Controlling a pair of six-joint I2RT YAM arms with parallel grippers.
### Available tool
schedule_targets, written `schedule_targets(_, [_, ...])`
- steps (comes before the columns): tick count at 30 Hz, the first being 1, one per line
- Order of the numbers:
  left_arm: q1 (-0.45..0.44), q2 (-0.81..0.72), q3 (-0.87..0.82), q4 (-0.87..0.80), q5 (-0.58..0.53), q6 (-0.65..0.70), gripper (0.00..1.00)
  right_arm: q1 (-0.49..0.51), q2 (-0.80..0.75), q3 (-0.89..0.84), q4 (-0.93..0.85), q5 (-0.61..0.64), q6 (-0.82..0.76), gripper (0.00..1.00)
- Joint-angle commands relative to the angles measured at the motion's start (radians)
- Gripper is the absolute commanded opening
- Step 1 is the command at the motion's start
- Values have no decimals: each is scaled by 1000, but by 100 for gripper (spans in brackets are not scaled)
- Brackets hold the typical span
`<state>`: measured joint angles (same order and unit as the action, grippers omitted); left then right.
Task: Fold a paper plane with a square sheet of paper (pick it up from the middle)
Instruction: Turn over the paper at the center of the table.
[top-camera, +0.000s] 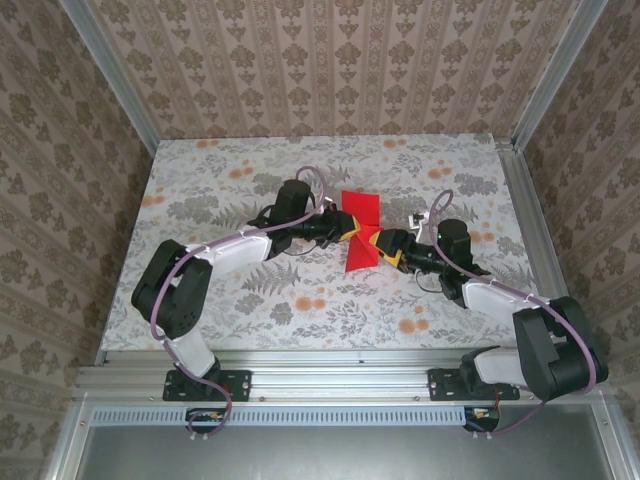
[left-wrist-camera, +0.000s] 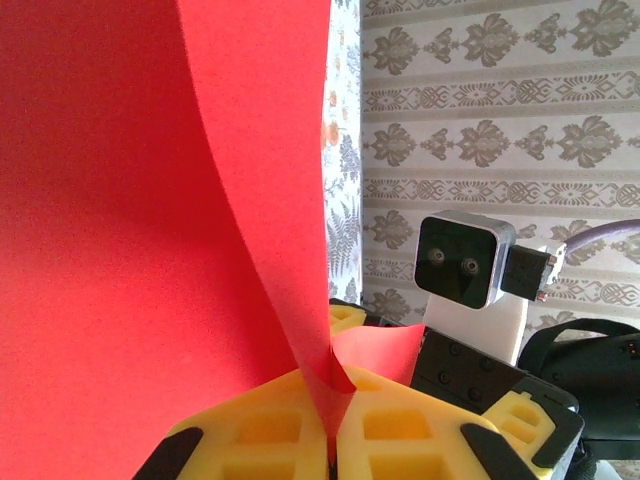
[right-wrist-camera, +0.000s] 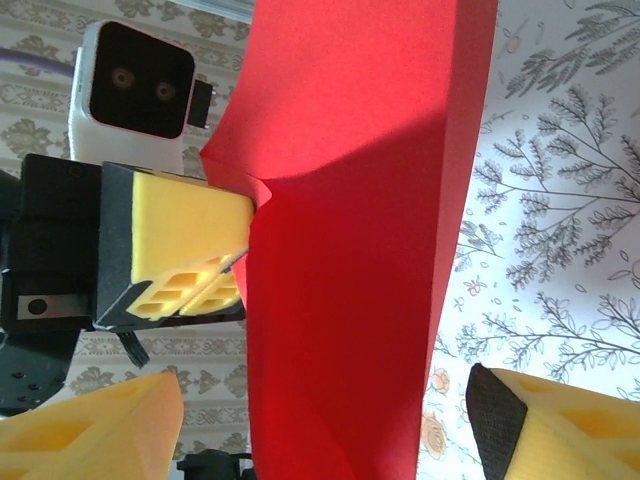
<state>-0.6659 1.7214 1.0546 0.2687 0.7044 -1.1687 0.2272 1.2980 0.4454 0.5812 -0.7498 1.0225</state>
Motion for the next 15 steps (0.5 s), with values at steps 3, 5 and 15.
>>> schedule_targets(3, [3,26,3,79,29,-55,8,13,22,-1,106,-39,58,78])
schedule_targets(5, [3,30,1,94,32,-64,8,20,26,7,113,-41,69,79])
schedule_targets(15, [10,20,-16,42,19,-20,10,24,11,7,177,-45,122,77])
